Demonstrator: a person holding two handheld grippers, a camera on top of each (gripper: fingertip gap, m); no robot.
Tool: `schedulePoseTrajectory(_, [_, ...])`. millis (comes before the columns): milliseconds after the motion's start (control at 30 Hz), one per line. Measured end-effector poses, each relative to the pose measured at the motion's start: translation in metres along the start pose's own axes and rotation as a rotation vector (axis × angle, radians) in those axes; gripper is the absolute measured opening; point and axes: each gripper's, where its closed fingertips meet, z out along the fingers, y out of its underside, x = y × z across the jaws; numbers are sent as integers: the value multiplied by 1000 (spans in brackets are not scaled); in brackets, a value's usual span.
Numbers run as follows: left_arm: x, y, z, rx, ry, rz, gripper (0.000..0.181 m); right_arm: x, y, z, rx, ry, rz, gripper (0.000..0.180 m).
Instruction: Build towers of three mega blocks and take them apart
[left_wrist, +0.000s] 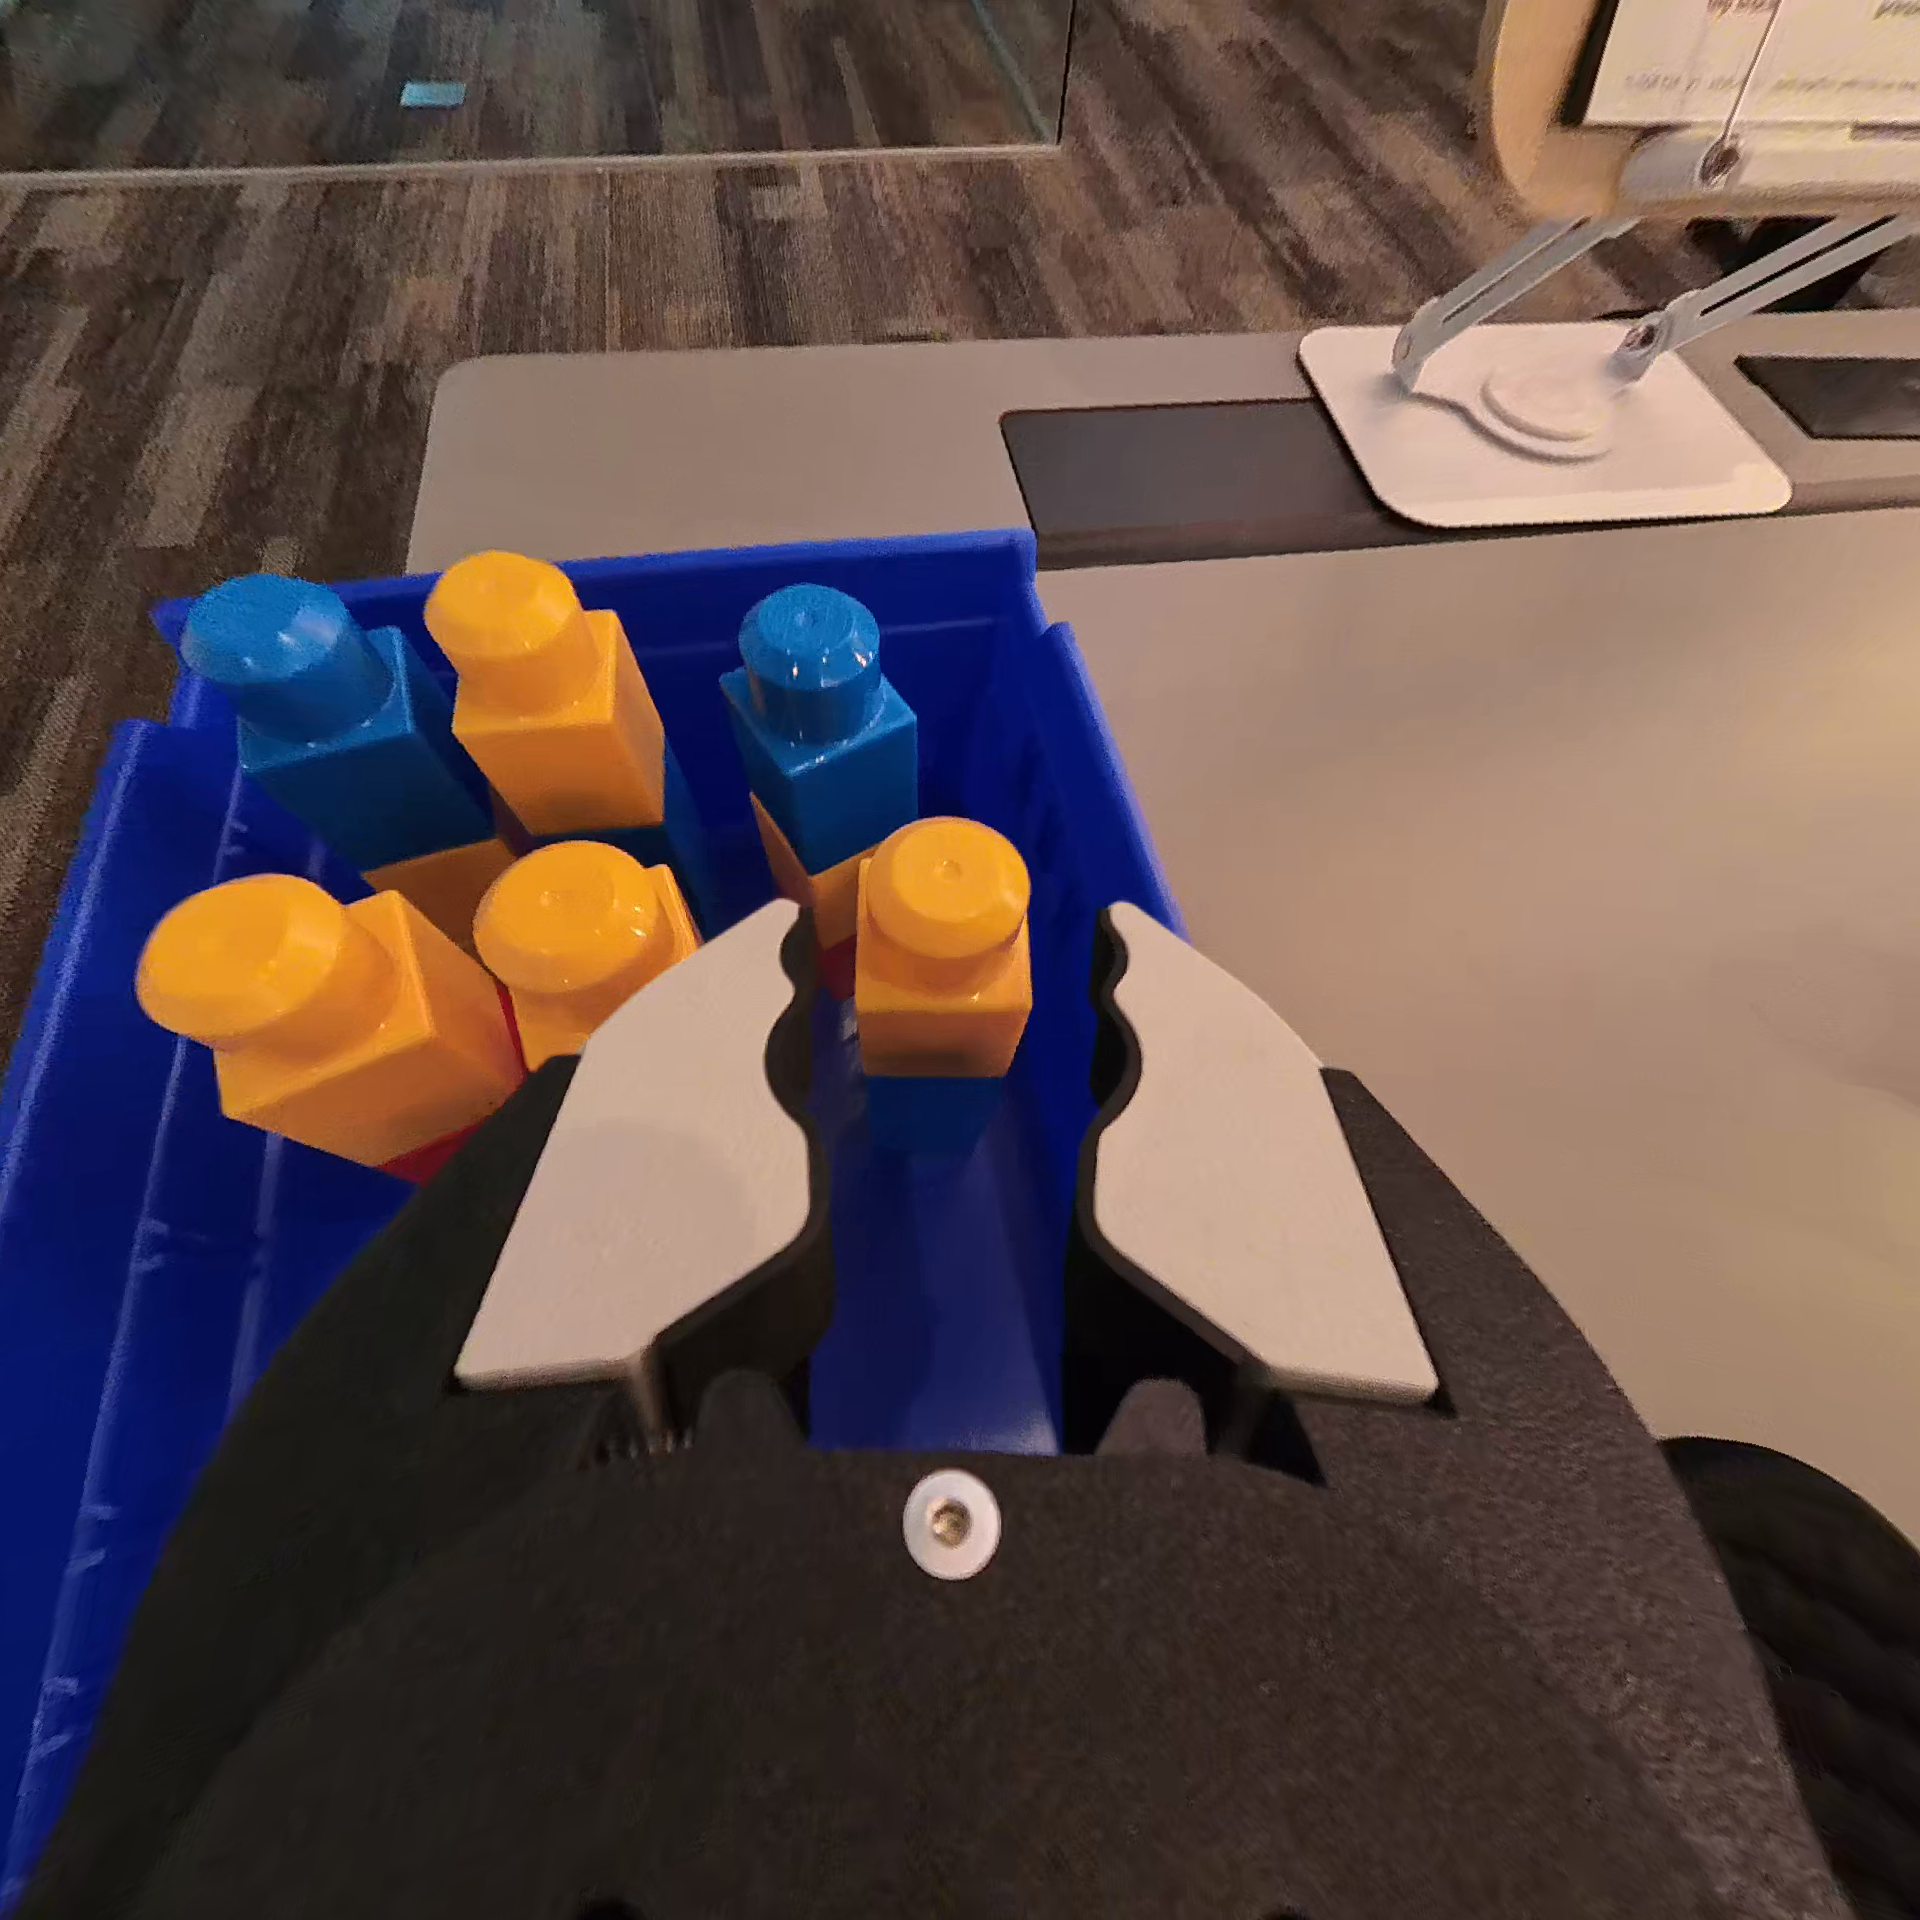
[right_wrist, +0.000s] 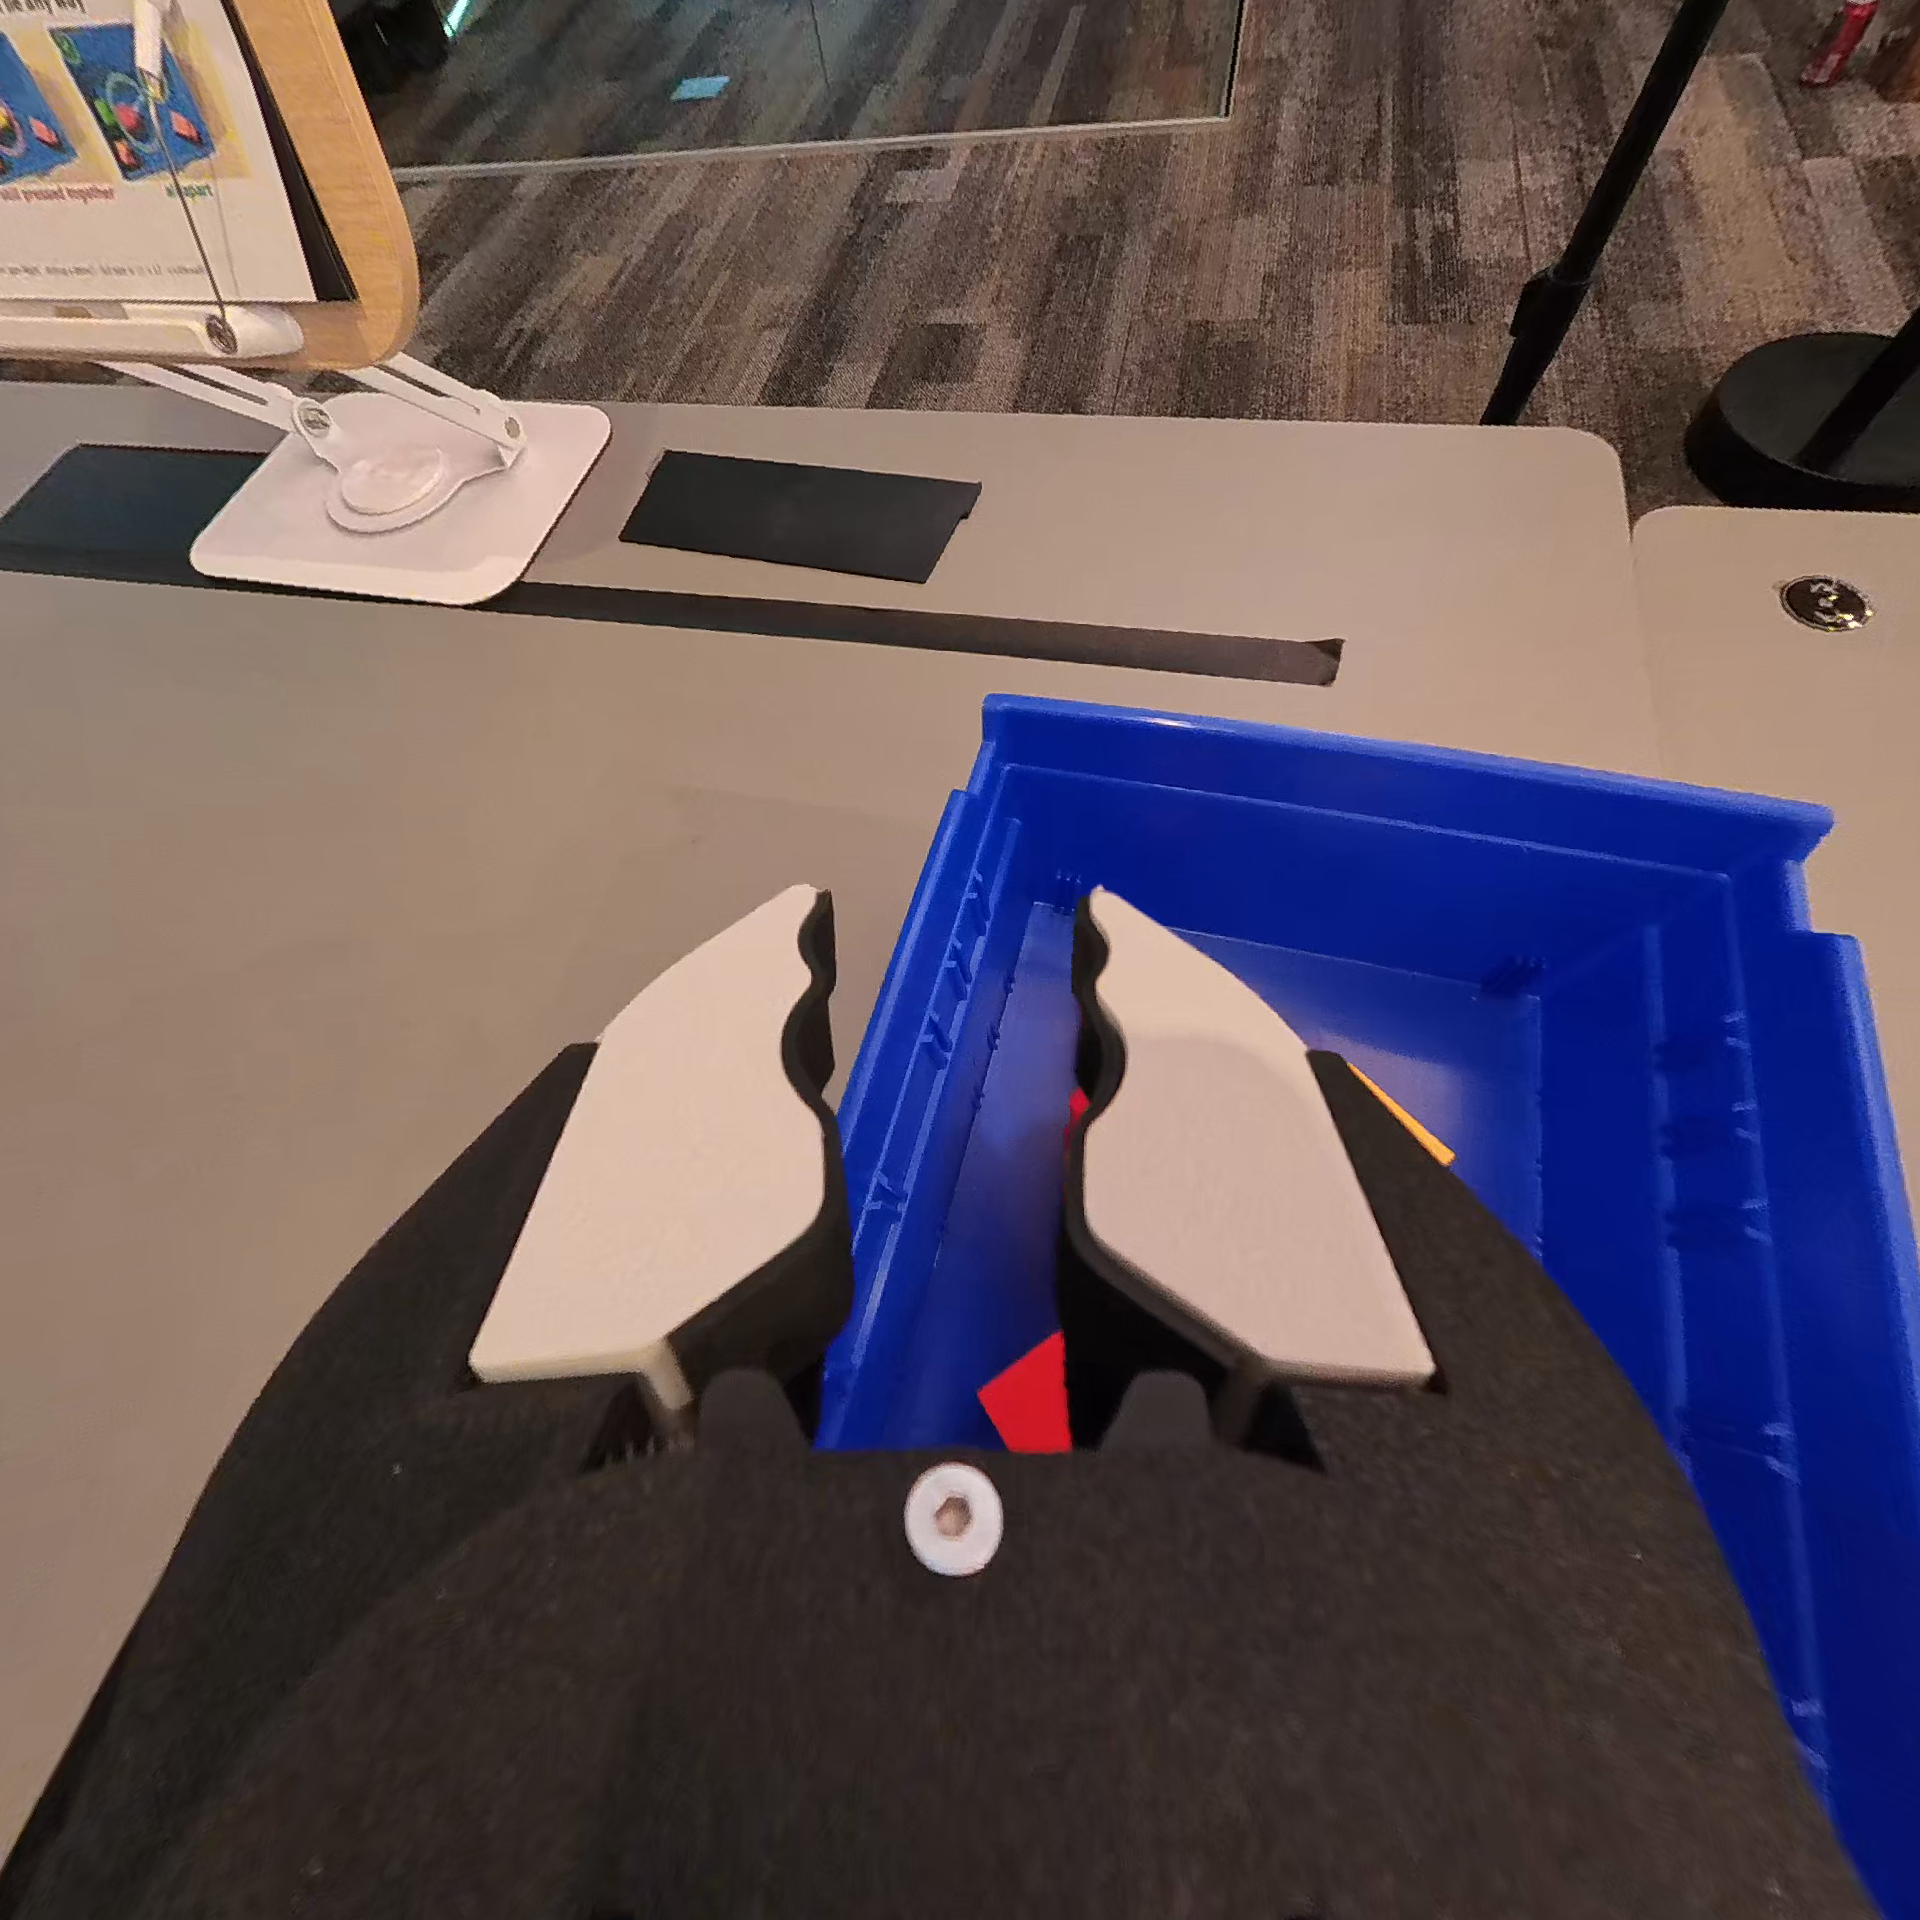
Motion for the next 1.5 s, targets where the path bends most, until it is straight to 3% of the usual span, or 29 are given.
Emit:
schedulePoseTrajectory(467, [-1, 28, 24, -103, -3, -38, 48, -3, 5, 2, -24, -12, -6, 42])
schedulePoseTrajectory(600, [-2, 24, 24, -95, -5, -58, 39, -2, 8, 3, -36, -14, -2, 41])
schedulePoseTrajectory(667, [2, 8, 14, -76, -7, -38, 39, -2, 8, 2, -38, -11, -5, 41])
schedulePoseTrajectory(767, [21, -46, -24, 39, -3, 23, 39, -4, 5, 1, -32, -8, -10, 41])
schedulePoseTrajectory(967, [130, -152, -109, 309, 250, 179, 38, -26, -11, 0, -15, -31, -68, 40])
schedulePoseTrajectory(1100, [236, -171, -132, 379, 644, 211, 38, -82, -45, -11, 60, -108, -208, 38])
schedulePoseTrajectory(1233, [332, -166, -135, 313, 1036, 196, 38, -207, -76, -32, 228, -503, -430, 47])
schedulePoseTrajectory(1367, [398, -153, -115, 224, 1182, 252, 38, -339, -82, -91, 377, -1056, -511, 55])
schedulePoseTrajectory(1433, [422, -149, -110, 203, 1244, 261, 38, -373, -81, -99, 410, -1129, -527, 62])
schedulePoseTrajectory(1500, [439, -149, -107, 196, 1288, 269, 38, -387, -71, -84, 354, -1079, -583, 72])
